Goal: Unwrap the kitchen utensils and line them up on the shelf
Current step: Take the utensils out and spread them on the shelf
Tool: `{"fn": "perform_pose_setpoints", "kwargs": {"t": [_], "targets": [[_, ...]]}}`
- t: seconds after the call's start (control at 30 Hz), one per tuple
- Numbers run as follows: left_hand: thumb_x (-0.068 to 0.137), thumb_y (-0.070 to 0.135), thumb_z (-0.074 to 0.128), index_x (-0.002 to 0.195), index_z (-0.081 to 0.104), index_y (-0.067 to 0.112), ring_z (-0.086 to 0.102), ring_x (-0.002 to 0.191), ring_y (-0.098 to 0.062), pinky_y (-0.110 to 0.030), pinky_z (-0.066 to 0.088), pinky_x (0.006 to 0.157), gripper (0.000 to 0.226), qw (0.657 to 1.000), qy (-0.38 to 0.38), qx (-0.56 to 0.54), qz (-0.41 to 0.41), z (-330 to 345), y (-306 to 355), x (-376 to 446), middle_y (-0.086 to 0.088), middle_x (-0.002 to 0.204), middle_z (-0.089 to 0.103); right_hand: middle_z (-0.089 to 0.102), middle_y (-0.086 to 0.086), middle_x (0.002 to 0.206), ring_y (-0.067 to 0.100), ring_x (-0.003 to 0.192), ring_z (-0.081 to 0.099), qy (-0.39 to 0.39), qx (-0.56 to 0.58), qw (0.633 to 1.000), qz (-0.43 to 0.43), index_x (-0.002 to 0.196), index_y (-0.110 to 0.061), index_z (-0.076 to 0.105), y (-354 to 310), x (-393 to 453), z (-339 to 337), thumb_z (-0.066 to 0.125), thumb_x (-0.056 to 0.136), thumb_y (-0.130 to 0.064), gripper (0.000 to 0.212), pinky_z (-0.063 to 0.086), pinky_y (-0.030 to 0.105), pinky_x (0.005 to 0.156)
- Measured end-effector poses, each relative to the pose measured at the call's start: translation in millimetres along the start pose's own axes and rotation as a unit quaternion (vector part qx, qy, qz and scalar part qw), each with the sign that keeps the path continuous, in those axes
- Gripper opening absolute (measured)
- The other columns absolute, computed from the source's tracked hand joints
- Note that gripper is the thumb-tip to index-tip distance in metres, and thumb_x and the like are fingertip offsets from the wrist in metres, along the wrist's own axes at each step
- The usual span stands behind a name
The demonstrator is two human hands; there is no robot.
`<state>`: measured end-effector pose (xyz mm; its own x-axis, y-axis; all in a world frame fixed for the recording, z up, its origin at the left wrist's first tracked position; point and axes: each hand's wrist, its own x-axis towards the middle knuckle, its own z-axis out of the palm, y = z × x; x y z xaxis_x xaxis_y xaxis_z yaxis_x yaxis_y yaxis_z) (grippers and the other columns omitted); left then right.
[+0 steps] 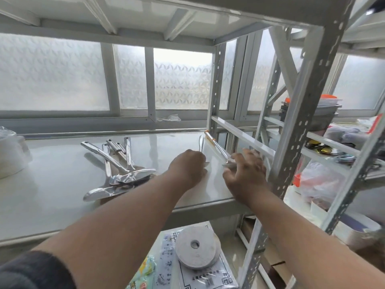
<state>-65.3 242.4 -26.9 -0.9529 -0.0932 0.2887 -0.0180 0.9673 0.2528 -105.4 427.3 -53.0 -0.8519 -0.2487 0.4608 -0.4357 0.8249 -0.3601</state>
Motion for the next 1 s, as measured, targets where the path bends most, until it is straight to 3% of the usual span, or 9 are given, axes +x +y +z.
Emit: {"fn": "perform_pose_setpoints", "kwargs": {"t": [0.13, 0.23, 0.37, 0.53, 0.63, 0.77, 0.87, 1.0], "targets": [[0.097, 0.031, 0.061, 0.087, 0.071, 0.018, 0.069, 0.092, -0.032, -0.041, 0.058, 0.085, 0.020, 0.997, 0.015, -0.082, -0.009, 14, 4, 13, -0.009, 0.096, 0.073, 0.052, 0.012, 0.129, 0.034, 0.129, 0.043, 0.033, 0.021, 0.999, -0.021, 0.116, -0.016, 0.062, 4, 6, 5, 0.056, 0.089, -0.028, 0.029, 0.034, 0.050, 0.113], [0.097, 0.023, 0.061, 0.091, 0.067, 0.011, 0.067, 0.097, -0.034, -0.040, 0.055, 0.086, 0.015, 0.996, 0.019, -0.091, 0.007, 16, 13, 22, -0.012, 0.101, 0.073, 0.053, 0.008, 0.116, 0.029, 0.117, 0.047, 0.043, 0.038, 0.998, -0.020, 0.101, -0.017, 0.063, 9, 6, 8, 0.053, 0.087, -0.029, 0.022, 0.038, 0.048, 0.108], [0.099, 0.015, 0.057, 0.100, 0.070, 0.016, 0.066, 0.107, -0.033, -0.039, 0.054, 0.090, 0.013, 0.998, 0.012, -0.056, 0.014, 21, 24, 32, -0.012, 0.114, 0.072, 0.055, 0.012, 0.123, 0.031, 0.125, 0.045, 0.051, 0.057, 0.997, -0.027, 0.097, -0.016, 0.063, 14, 7, 11, 0.057, 0.088, -0.029, 0.016, 0.034, 0.046, 0.114], [0.102, 0.032, 0.061, 0.103, 0.068, 0.015, 0.066, 0.109, -0.031, -0.041, 0.055, 0.089, 0.019, 0.999, 0.014, -0.016, 0.037, 17, 24, 33, -0.007, 0.114, 0.070, 0.058, 0.007, 0.115, 0.028, 0.116, 0.050, 0.057, 0.057, 0.996, -0.037, 0.096, -0.020, 0.059, 16, 9, 11, 0.054, 0.082, -0.039, 0.023, 0.041, 0.050, 0.105], [0.100, 0.050, 0.061, 0.116, 0.067, 0.017, 0.064, 0.114, -0.030, -0.040, 0.052, 0.090, 0.038, 0.998, 0.024, 0.032, 0.051, -2, 6, 25, -0.005, 0.121, 0.068, 0.057, 0.007, 0.126, 0.030, 0.126, 0.045, 0.056, 0.032, 0.997, -0.037, 0.104, -0.019, 0.059, 13, 7, 8, 0.057, 0.081, -0.038, 0.029, 0.036, 0.051, 0.110], [0.094, 0.051, 0.069, 0.138, 0.061, 0.024, 0.059, 0.131, -0.028, -0.043, 0.049, 0.105, 0.052, 0.997, 0.015, 0.067, 0.019, -36, -37, 11, -0.001, 0.141, 0.063, 0.050, 0.006, 0.138, 0.030, 0.141, 0.032, 0.043, -0.011, 0.998, -0.043, 0.114, -0.022, 0.058, 2, 0, 5, 0.062, 0.084, -0.032, 0.032, 0.025, 0.054, 0.115], [0.091, 0.055, 0.070, 0.135, 0.063, 0.025, 0.060, 0.129, -0.027, -0.045, 0.051, 0.106, 0.055, 0.997, 0.012, 0.069, -0.011, -64, -73, -8, 0.000, 0.138, 0.066, 0.053, 0.007, 0.136, 0.028, 0.137, 0.034, 0.061, -0.023, 0.994, -0.083, 0.117, -0.021, 0.060, -24, 0, 4, 0.065, 0.081, -0.025, 0.036, 0.028, 0.054, 0.108], [0.090, 0.055, 0.072, 0.132, 0.067, 0.022, 0.063, 0.122, -0.025, -0.039, 0.051, 0.103, 0.054, 0.997, 0.011, 0.068, -0.041, -94, -113, -44, 0.000, 0.129, 0.070, 0.058, 0.003, 0.130, 0.028, 0.131, 0.043, 0.059, 0.049, 0.983, -0.164, 0.117, -0.021, 0.062, -89, -6, 10, 0.067, 0.079, -0.027, 0.039, 0.034, 0.048, 0.105]]}}
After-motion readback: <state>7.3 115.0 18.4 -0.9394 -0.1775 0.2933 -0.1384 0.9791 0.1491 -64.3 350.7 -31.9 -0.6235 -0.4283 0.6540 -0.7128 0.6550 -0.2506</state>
